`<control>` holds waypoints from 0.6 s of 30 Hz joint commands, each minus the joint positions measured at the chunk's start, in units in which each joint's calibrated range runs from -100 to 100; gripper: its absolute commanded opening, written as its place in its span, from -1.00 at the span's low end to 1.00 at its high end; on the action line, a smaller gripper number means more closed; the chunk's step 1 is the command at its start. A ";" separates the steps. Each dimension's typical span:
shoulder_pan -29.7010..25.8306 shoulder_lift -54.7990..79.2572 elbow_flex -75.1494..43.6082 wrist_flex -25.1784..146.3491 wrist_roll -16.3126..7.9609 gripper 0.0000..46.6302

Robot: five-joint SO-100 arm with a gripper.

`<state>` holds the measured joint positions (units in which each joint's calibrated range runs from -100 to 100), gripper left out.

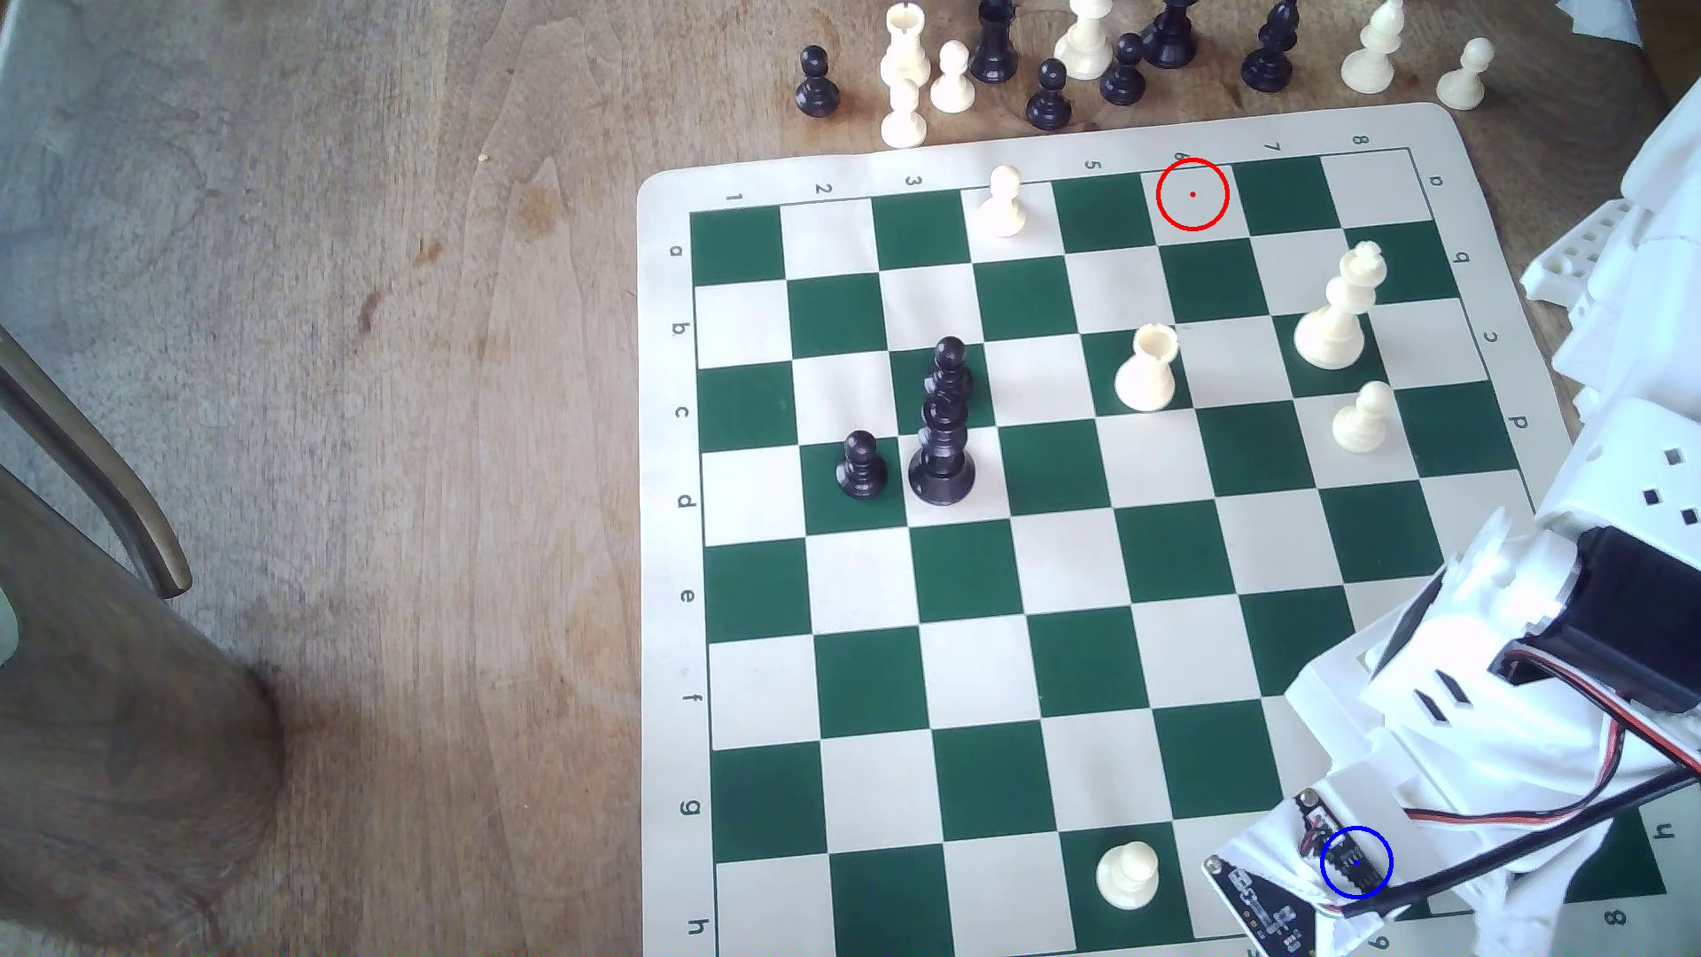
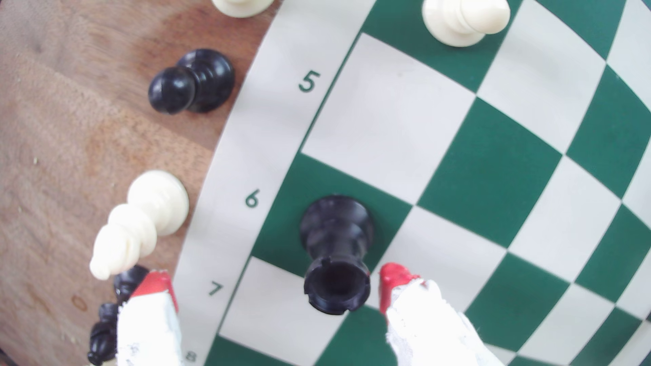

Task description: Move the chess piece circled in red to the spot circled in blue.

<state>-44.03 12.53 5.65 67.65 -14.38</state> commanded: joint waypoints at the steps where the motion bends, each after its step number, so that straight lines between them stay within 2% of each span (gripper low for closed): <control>1: -0.13 -4.21 -0.12 0.25 0.29 0.46; 9: 2.53 -8.45 1.88 0.33 0.88 0.44; 18: 5.58 -20.08 10.04 2.70 1.32 0.45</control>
<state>-39.53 2.39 14.41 68.76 -13.21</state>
